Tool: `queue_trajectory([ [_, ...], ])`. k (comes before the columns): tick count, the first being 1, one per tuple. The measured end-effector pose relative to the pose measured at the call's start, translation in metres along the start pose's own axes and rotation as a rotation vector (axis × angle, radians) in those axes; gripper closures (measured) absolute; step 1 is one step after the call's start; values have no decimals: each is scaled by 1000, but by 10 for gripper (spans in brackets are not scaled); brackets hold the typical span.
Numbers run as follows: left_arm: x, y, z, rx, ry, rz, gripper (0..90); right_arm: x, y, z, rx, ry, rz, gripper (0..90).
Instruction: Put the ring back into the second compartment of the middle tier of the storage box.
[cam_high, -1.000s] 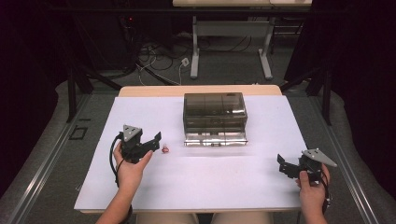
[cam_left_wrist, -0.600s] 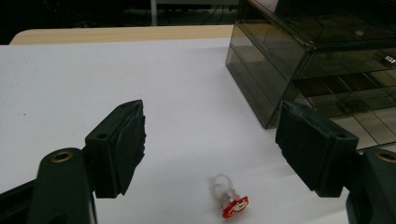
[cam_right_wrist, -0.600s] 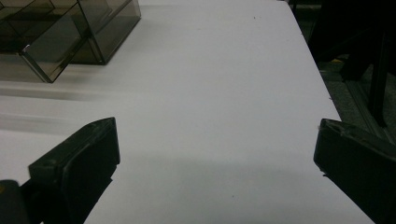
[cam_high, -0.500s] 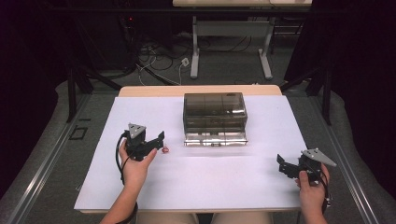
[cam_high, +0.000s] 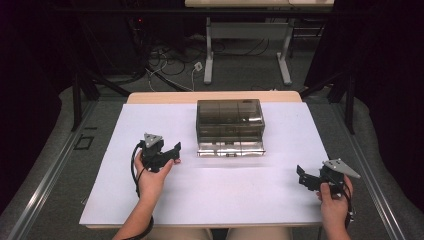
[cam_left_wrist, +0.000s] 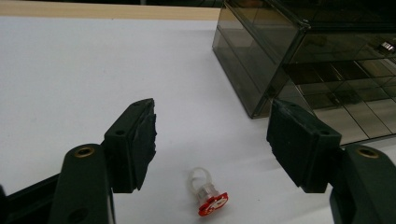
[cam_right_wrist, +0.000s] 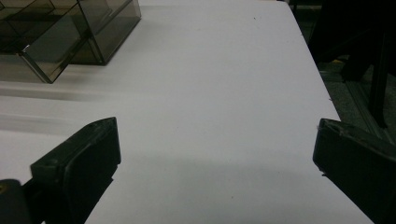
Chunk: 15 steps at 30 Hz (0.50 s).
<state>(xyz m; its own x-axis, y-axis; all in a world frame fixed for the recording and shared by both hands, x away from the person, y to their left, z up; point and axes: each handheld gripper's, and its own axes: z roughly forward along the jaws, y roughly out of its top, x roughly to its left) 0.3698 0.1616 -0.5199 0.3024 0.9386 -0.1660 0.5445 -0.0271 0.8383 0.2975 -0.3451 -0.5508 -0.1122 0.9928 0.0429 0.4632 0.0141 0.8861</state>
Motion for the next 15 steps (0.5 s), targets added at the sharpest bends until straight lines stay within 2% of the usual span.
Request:
queue_trajectory([
  [11, -3, -14, 9, 37, -17, -9, 361, 1, 0, 1, 12, 7, -5, 6],
  [15, -4, -20, 11, 43, -2, 16, 377, 1, 0, 2, 6, 8, -10, 6],
])
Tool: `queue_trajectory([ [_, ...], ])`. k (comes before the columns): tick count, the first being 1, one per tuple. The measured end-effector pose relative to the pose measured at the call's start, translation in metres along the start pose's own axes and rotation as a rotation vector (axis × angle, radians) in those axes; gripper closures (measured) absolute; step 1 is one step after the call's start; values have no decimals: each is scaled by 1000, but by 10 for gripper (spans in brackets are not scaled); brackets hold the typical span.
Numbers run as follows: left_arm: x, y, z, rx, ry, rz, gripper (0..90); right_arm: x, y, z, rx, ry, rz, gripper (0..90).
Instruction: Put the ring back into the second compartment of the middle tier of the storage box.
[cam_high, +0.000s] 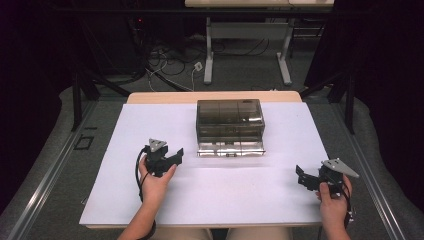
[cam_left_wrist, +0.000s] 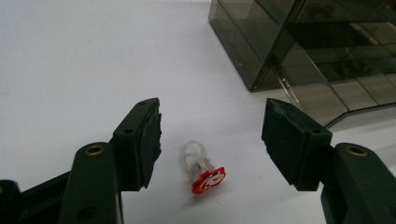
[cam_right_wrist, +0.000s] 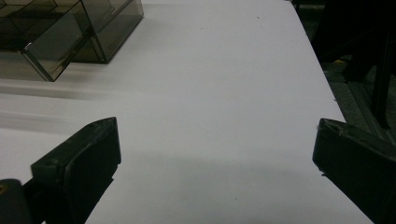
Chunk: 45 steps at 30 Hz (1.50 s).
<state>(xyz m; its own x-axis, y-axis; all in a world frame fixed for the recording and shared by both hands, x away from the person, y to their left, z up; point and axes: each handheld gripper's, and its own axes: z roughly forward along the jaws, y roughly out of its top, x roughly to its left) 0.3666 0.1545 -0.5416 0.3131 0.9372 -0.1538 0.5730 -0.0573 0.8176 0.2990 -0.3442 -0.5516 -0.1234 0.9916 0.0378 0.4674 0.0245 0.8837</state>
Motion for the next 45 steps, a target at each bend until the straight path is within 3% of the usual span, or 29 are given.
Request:
queue_trajectory([
  [29, -6, -15, 12, 138, 25, 27, 521, 1, 0, 3, 6, 12, 2, 20],
  [45, -10, -18, 16, 165, 39, 44, 554, 1, 0, 3, 14, 22, 8, 28],
])
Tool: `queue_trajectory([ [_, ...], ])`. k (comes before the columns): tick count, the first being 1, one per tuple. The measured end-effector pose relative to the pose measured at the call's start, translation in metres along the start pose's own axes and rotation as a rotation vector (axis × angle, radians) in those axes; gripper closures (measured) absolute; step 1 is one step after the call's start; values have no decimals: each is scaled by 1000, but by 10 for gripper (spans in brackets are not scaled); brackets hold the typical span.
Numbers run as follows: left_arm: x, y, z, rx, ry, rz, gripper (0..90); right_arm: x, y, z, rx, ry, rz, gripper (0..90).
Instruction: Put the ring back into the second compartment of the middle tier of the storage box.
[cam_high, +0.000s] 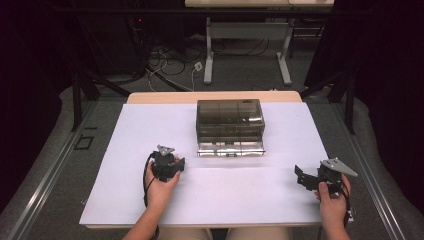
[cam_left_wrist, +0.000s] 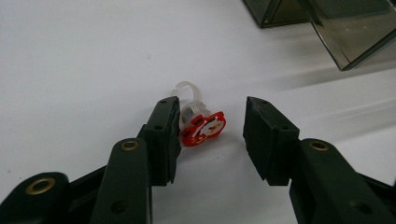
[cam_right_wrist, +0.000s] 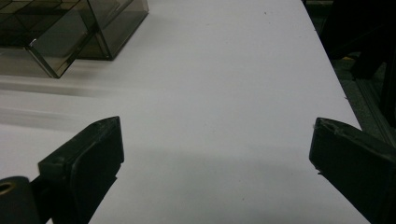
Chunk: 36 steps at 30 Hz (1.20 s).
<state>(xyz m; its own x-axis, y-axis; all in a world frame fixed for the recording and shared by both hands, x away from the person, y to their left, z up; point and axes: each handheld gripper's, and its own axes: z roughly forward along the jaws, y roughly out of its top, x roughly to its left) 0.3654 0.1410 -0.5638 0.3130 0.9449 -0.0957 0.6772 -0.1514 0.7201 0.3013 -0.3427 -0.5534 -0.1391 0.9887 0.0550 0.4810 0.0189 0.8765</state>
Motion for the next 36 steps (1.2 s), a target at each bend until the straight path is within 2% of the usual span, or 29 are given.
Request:
queue_trajectory([
  [9, -1, -1, 0, -5, 16, -4, 597, 1, 0, 1, -12, 4, 8, 30],
  [10, -1, -1, 0, -3, 17, -7, 603, 1, 0, 0, 6, 4, 8, 30],
  [12, 0, -1, 0, -2, 21, -9, 616, 1, 0, 0, 7, 1, 6, 30],
  [15, 1, -1, 0, -9, 18, -21, 632, 1, -1, 2, -14, 2, 5, 30],
  [23, 2, -2, 0, -12, 19, -44, 668, 1, -1, 2, -5, 4, -1, 31],
  [36, 2, -1, 0, -9, 30, -33, 694, 2, -1, 2, 3, 12, 8, 32],
])
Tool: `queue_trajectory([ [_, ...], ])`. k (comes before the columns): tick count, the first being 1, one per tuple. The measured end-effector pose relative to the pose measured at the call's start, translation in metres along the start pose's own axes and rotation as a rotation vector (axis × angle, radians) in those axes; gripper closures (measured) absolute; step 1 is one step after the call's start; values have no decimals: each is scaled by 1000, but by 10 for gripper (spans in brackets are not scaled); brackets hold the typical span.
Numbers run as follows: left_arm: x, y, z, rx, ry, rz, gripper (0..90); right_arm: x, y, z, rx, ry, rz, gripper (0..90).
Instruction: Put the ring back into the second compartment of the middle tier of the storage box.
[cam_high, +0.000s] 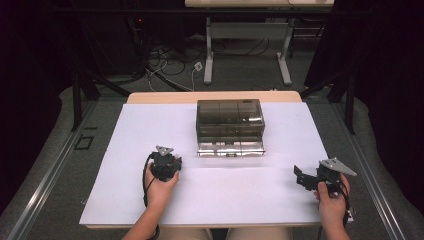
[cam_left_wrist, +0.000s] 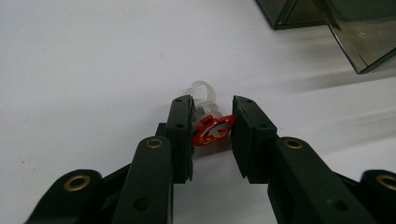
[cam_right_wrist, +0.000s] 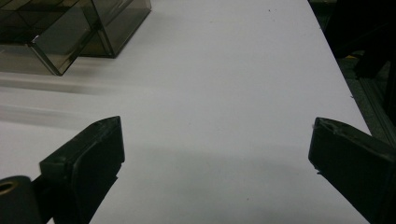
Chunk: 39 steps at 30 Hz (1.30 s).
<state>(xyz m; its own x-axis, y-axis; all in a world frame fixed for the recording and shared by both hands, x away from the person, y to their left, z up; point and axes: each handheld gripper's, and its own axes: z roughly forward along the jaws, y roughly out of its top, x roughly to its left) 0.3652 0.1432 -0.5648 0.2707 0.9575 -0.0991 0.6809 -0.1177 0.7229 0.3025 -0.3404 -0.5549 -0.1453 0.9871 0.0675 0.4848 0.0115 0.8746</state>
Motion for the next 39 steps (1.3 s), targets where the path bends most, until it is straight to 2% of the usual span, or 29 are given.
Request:
queue_trajectory([
  [9, 0, 0, 0, 3, -7, -6, 699, -1, 0, 0, 3, -7, -12, 32],
  [12, 1, 1, 0, 3, -7, -5, 699, 0, 0, 0, 6, -6, 0, 32],
  [15, 1, 1, 0, -3, -18, -9, 699, -1, 0, 0, 2, -7, -11, 32],
  [16, 1, 1, -1, -6, -19, -10, 699, 0, 0, 0, 5, -5, 2, 32],
  [24, 1, 2, -4, -13, -14, -6, 699, 0, 0, 0, 6, -5, 1, 32],
  [39, 2, 6, -13, -72, -10, -21, 699, -1, 0, 0, 1, -2, 1, 32],
])
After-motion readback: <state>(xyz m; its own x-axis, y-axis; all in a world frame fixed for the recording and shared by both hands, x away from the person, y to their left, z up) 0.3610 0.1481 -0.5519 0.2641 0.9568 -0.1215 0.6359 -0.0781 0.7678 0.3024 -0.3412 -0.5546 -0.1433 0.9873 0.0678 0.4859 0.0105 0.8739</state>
